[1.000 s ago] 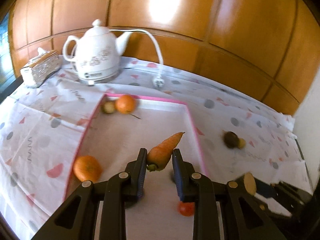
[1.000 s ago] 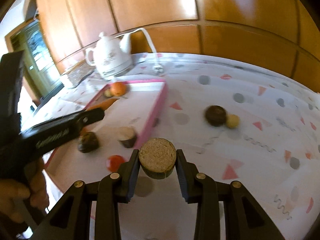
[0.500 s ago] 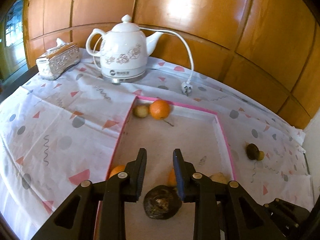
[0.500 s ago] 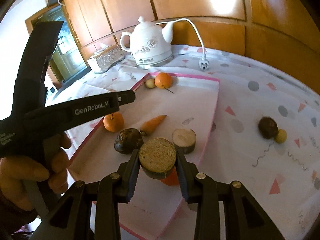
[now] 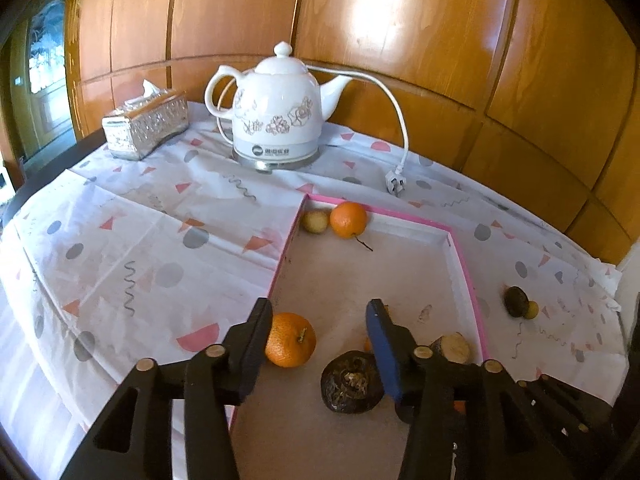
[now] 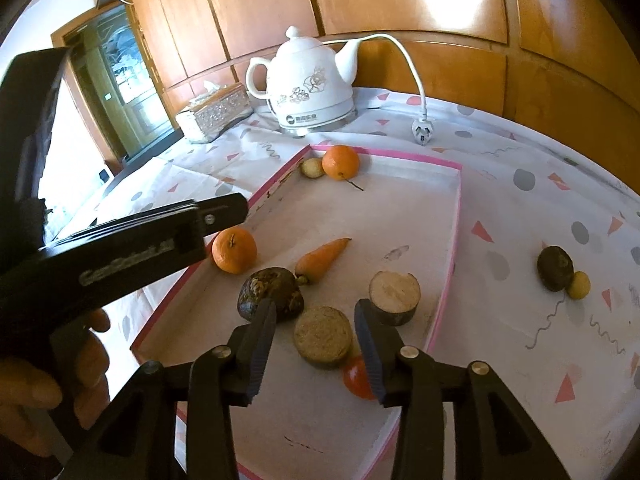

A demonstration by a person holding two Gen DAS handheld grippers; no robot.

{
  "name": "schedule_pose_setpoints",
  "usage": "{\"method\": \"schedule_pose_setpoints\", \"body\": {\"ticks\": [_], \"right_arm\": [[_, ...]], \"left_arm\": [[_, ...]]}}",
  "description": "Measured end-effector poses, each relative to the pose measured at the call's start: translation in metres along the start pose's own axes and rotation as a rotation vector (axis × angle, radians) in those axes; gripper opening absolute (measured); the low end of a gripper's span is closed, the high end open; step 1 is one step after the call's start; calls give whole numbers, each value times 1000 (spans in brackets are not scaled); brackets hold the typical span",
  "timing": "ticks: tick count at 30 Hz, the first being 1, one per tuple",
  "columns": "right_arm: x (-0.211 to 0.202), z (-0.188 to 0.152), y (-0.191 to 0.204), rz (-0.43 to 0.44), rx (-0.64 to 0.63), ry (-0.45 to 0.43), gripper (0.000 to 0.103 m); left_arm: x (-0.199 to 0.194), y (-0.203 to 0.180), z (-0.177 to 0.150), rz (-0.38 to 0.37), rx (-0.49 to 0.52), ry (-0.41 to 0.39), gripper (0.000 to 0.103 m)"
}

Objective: Organize fruits
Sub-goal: 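Carry the carrot and root piece into the pink tray and open both grippers, then withdraw both grippers from the tray toward the dark root and yellow fruit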

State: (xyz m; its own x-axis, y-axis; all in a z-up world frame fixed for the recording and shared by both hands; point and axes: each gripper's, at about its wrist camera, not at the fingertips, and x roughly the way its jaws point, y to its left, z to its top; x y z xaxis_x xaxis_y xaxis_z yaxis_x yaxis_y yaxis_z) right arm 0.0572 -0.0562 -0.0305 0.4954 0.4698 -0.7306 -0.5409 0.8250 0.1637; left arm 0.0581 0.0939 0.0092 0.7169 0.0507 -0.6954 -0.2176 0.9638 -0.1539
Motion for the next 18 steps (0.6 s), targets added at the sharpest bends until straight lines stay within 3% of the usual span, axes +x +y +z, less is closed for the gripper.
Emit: {"method": "schedule_pose_setpoints", "body": {"ticks": [18], "right_arm": [[-17,-10,-2,-53,40,-43,42]], "left_arm": [[-9,-6,-13,-14,2,18,55]]}}
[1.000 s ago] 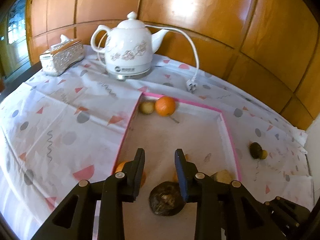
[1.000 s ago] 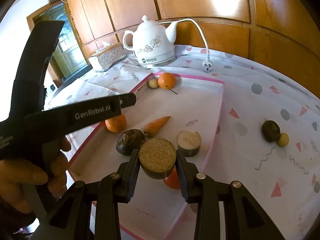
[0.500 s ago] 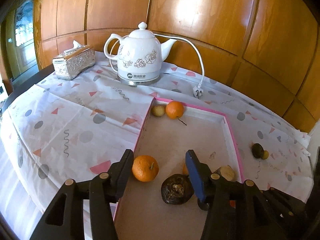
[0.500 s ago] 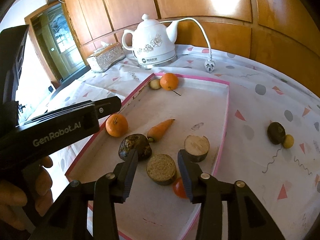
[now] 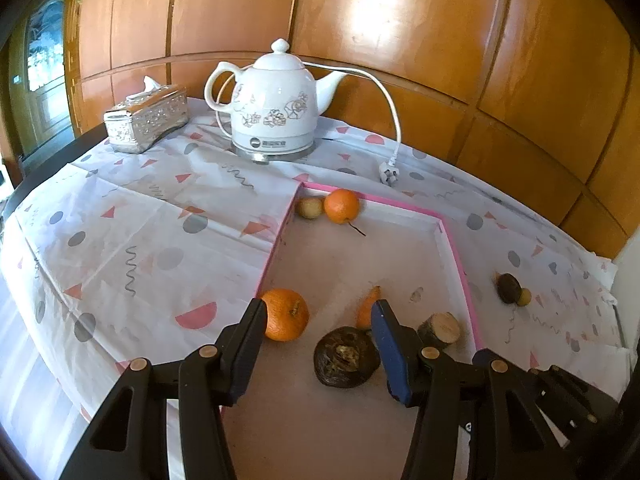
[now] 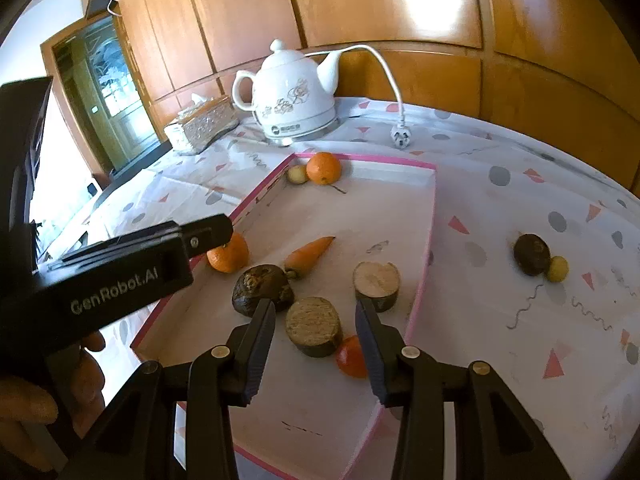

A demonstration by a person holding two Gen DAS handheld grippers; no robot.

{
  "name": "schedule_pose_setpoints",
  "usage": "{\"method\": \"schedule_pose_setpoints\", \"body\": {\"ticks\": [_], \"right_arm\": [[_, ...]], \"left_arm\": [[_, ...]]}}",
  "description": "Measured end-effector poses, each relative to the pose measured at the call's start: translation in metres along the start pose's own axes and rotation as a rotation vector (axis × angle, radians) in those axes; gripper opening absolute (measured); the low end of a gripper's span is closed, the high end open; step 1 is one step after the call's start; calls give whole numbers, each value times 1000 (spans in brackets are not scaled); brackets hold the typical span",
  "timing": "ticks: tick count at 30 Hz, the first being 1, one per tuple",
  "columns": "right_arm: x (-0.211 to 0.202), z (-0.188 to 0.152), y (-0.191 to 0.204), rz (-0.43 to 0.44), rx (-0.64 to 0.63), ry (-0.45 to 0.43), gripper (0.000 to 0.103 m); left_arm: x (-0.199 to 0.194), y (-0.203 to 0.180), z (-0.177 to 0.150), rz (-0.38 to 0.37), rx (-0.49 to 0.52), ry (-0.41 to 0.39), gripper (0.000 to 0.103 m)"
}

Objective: Organize fruits
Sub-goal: 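Withdraw both grippers from the tray toward the dark root and yellow fruit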

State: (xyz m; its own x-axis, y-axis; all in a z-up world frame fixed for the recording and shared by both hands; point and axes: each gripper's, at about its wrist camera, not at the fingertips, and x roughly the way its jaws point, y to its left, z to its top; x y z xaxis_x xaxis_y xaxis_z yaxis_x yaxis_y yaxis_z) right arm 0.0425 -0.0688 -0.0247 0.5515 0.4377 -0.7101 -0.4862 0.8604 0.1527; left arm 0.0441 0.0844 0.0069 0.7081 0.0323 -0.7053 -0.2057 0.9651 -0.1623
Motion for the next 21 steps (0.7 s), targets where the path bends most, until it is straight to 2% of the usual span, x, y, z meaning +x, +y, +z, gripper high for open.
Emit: {"method": "schedule_pose_setpoints", "body": {"ticks": [12,21], "right_arm": [[-14,-4,-36,-50,99,-36,42],[-26,-15,-87,-123,221,-56,42]], "left_arm": [[1,-28,-8,-40,72,16,55],[5,-59,-15,-92,149,34,55]]}}
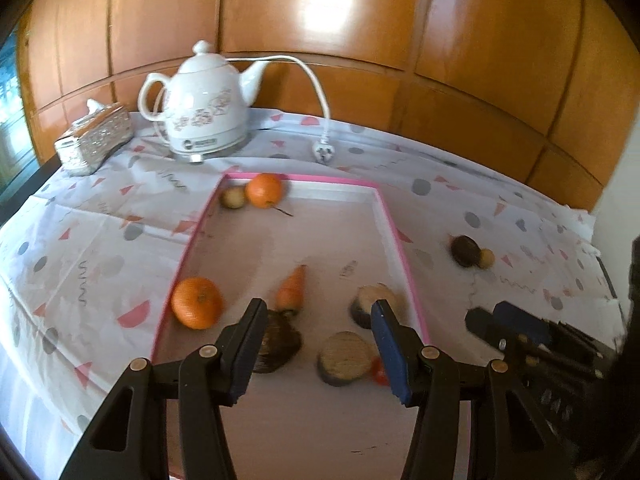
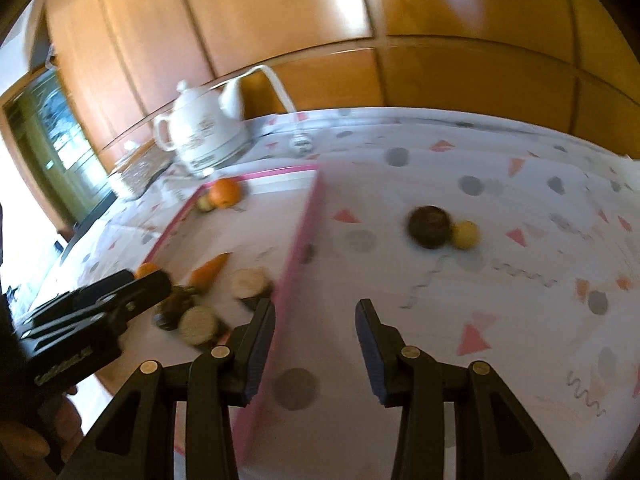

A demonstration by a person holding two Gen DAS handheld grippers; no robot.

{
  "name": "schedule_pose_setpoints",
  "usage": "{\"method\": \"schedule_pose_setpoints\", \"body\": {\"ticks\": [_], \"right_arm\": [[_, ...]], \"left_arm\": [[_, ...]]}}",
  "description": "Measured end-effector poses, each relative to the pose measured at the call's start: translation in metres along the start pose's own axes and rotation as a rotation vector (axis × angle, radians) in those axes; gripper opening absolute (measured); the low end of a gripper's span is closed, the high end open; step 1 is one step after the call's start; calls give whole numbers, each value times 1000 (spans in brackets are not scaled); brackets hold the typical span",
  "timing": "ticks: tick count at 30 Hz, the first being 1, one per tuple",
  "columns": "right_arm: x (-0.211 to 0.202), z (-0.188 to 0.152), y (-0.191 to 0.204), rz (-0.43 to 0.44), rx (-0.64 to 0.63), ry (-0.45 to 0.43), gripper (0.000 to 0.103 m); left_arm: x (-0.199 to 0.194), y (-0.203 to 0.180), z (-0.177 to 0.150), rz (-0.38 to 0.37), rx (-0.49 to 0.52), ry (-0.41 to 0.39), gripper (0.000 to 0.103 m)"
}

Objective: Organize fruits
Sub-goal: 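Withdraw both grippers from the tray toward the dark root and yellow fruit, then grasp the small yellow round fruit with the right gripper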

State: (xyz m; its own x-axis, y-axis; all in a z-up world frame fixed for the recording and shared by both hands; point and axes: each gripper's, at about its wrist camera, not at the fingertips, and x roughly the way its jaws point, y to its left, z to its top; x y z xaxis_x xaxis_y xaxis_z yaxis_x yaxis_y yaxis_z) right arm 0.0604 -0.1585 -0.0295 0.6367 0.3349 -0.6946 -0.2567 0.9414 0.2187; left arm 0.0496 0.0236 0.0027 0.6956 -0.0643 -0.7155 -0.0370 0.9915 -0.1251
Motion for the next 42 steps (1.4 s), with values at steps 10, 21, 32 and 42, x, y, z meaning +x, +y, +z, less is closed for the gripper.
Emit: {"method": "schedule_pose_setpoints", "body": {"ticks": [10,21,32,42], "right_arm": [[8,9,-64,-100,120,-4,42],[32,31,-99,-172,94,19,42],[64,47,-93,-215,-19,38,38],[71,54,-101,-172,-8,43,28]], "left_arm": [[10,-34,5,-58,77,12,55],[25,-60,13,-108,116,40,55],[44,-82,24,-137,133,65,55],[63,-95,37,-153,121,87,55]]}}
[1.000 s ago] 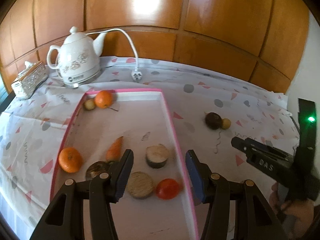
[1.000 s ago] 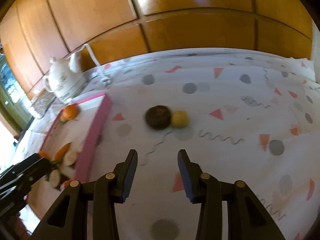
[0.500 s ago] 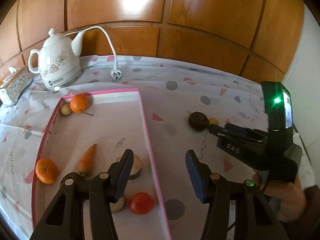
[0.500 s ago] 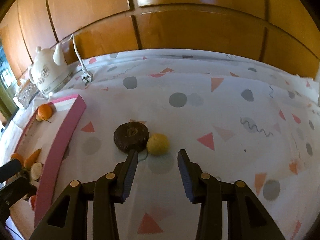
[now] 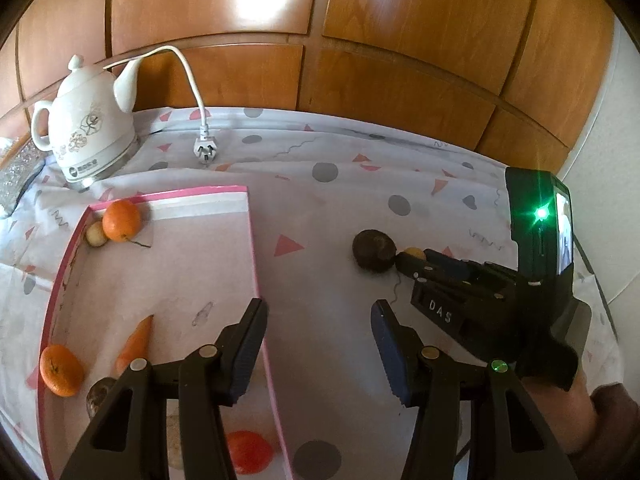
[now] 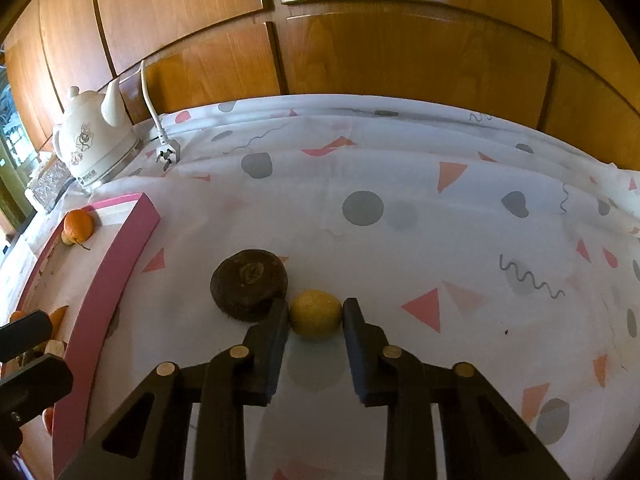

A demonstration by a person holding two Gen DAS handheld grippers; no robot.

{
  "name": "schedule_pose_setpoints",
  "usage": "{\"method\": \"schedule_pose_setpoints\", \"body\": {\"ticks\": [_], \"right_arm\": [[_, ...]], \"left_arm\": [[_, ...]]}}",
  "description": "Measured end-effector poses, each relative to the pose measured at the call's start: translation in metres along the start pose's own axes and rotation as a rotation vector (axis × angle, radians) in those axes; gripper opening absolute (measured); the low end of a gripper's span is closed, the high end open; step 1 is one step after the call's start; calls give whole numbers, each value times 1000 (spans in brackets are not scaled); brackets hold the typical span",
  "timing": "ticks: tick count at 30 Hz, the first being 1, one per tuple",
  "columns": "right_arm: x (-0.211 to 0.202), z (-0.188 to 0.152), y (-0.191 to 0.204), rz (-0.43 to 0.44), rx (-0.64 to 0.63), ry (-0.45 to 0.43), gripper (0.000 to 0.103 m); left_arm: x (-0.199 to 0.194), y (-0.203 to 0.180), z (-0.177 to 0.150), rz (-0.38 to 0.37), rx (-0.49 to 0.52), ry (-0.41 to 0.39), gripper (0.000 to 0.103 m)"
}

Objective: Organize fruits
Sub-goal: 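Grasp the small yellow round fruit with the right gripper, then grasp the dark round root with the left gripper while the right holds the yellow fruit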

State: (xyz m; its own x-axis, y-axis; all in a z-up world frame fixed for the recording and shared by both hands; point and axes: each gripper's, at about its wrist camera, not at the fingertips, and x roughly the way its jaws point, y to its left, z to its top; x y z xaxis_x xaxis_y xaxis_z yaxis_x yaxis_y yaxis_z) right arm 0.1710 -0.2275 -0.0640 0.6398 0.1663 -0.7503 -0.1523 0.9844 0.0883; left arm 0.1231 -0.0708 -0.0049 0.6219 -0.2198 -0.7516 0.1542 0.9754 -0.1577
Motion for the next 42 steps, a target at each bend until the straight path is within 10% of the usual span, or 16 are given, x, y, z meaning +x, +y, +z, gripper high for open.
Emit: {"method": "schedule_pose_setpoints", "body": {"ticks": [18,42], "right_arm": [[-24,-16,-46,-160,125,-60,28],[-20,-18,-57,-130,181,-48,28]], "left_arm": [[57,-37,23,-28,34,74,54],[106,-49,32,-8,-8,77,41]]}}
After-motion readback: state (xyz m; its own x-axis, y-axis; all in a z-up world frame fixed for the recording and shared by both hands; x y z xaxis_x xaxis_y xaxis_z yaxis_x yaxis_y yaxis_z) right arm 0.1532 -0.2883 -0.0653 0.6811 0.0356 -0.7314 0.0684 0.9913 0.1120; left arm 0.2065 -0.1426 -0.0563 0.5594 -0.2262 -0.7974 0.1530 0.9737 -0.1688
